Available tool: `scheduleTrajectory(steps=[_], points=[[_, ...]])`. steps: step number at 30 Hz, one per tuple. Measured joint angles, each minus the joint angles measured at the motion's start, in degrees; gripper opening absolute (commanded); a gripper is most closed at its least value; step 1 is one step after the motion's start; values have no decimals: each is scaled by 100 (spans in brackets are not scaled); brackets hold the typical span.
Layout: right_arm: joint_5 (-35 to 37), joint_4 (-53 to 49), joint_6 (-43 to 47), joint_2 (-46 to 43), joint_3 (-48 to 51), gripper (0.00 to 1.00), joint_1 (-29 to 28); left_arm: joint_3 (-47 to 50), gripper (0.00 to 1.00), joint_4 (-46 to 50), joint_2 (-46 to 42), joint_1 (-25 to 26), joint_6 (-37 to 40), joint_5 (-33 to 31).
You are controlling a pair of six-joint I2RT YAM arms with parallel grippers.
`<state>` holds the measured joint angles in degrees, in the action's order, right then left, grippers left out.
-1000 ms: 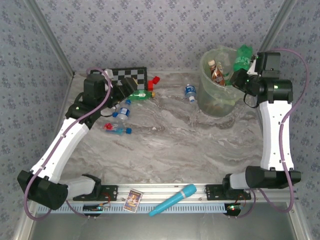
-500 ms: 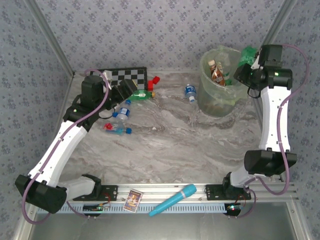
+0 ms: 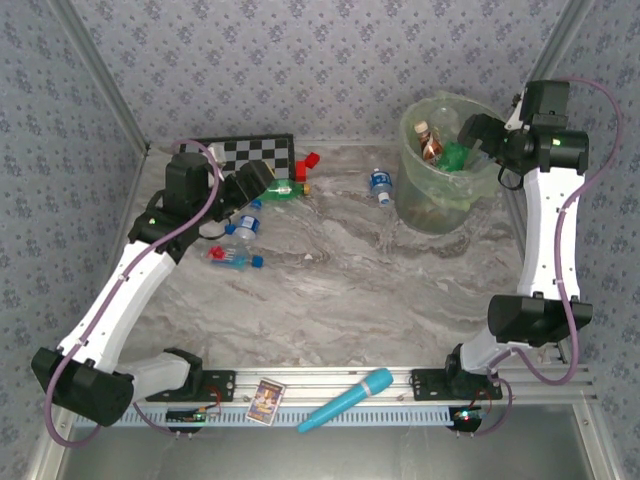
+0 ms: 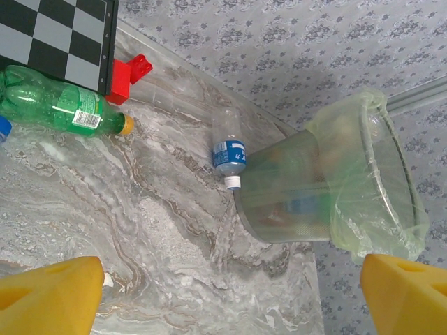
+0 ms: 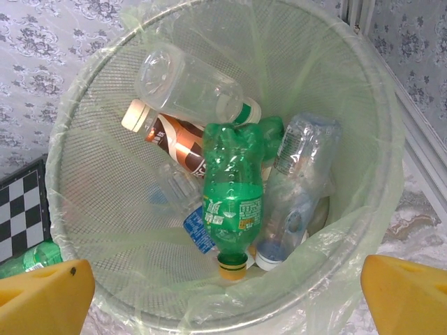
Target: Put the plastic bottles in the bin
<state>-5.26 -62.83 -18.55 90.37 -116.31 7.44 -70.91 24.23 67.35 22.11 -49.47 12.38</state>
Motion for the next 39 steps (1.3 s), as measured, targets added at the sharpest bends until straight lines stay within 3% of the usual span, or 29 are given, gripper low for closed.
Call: scheduleTrajectory(steps=[3, 8, 16, 23, 25, 32, 39], points=[[11, 2, 20, -107, 4, 100, -103, 0, 100, 2, 149, -7, 39, -28], [-15, 98, 81, -452, 118, 100, -409, 28, 100, 74, 431, -166, 136, -140], [107, 433, 326, -697, 229, 100, -1534, 586, 100, 387, 656, -431, 138, -743], [378, 713, 603, -667, 293, 100, -2223, 1010, 88, 715, 957, -474, -691, -992], [402, 807, 645, -634, 306, 99, -2262, 1128, 87, 758, 973, -374, -1034, -1099], [396, 1069, 776, -492, 511, 100, -2275, 1377, 69, 944, 1110, 321, -2227, -1727], [271, 1086, 942, -459, 581, 99, -2269, 1388, 66, 960, 1652, 660, -3005, -2146]])
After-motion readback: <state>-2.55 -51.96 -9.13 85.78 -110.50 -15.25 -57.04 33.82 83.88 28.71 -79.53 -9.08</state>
